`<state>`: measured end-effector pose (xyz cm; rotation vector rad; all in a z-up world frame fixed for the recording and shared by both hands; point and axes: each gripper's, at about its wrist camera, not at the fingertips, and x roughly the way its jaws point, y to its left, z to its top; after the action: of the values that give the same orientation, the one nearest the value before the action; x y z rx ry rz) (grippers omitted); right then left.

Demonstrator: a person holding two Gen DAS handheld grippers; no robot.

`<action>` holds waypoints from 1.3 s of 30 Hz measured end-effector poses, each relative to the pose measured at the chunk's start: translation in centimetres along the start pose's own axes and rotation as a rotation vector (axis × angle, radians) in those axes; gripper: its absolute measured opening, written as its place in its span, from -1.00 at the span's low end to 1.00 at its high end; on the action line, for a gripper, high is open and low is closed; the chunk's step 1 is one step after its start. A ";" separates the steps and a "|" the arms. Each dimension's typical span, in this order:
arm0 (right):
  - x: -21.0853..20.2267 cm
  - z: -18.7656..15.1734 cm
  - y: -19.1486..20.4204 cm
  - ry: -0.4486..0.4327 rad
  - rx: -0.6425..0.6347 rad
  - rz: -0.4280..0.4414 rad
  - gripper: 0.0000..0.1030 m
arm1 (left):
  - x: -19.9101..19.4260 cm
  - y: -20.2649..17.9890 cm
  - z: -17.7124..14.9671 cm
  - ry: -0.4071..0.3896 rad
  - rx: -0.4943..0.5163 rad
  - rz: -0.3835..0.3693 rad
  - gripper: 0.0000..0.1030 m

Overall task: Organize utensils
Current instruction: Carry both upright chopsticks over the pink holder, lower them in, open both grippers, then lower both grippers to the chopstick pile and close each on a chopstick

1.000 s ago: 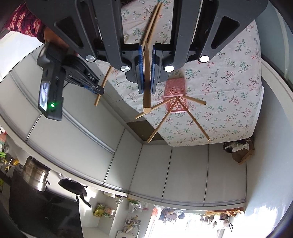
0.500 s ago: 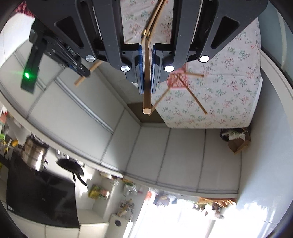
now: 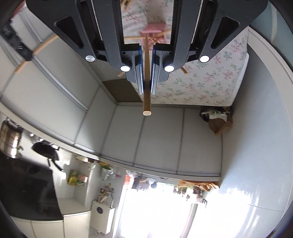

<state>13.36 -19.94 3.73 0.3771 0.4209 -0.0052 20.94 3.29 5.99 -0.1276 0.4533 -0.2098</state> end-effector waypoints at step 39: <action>12.7 -2.6 8.7 -0.058 -0.106 -0.052 -0.09 | -6.5 8.3 -2.1 -0.163 -0.208 0.092 0.11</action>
<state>24.66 -10.02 -0.43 0.2605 0.3720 -0.0442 15.76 12.68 5.41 -0.3251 0.3167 -0.0610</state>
